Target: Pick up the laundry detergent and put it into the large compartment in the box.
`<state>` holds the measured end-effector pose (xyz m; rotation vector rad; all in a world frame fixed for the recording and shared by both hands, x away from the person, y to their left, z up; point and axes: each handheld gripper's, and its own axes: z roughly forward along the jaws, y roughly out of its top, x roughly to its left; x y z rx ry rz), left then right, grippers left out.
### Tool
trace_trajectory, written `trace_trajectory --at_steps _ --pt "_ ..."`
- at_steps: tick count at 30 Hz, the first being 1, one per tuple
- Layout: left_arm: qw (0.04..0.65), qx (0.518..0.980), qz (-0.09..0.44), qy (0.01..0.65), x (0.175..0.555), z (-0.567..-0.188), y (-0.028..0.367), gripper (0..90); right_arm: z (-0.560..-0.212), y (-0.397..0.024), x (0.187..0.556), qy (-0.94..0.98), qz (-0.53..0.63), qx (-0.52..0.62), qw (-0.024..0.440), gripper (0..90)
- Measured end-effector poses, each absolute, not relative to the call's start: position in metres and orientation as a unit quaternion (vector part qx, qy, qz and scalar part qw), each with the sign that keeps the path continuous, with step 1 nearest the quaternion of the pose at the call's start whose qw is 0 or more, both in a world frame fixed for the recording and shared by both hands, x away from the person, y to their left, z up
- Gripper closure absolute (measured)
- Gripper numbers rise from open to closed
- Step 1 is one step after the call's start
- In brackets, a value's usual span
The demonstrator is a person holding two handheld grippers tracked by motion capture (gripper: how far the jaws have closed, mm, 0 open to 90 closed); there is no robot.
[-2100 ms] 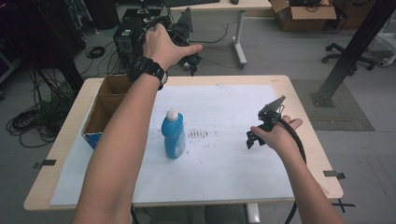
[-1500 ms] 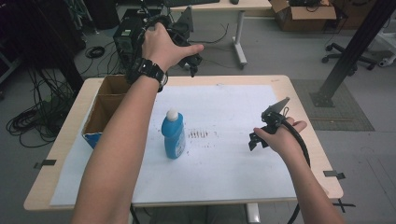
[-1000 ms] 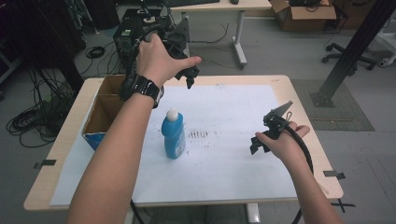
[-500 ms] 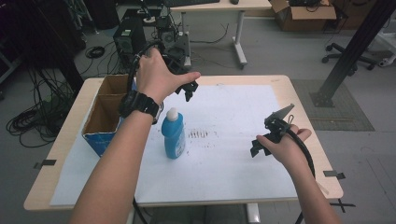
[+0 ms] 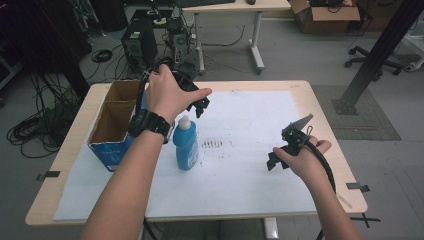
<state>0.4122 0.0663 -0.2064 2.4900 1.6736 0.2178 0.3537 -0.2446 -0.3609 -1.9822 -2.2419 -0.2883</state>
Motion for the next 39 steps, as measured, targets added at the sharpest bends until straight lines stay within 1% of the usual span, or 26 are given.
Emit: trace_trajectory --at_steps 3,14,26,39 --pt "0.067 0.821 0.072 0.562 0.412 -0.212 0.068 3.9 -0.362 -0.245 0.354 -0.745 -0.094 -0.656 0.067 3.8" --pt "0.061 0.826 0.055 0.558 0.408 -0.232 0.067 3.9 -0.366 -0.242 0.353 -0.746 -0.094 -0.655 0.072 3.8" --pt "0.049 0.825 0.044 0.561 0.407 -0.261 0.062 3.9 -0.370 -0.243 0.352 -0.746 -0.095 -0.656 0.071 3.8" --pt "0.041 0.827 0.038 0.559 0.406 -0.277 0.062 3.9 -0.369 -0.240 0.353 -0.747 -0.094 -0.655 0.069 3.8"
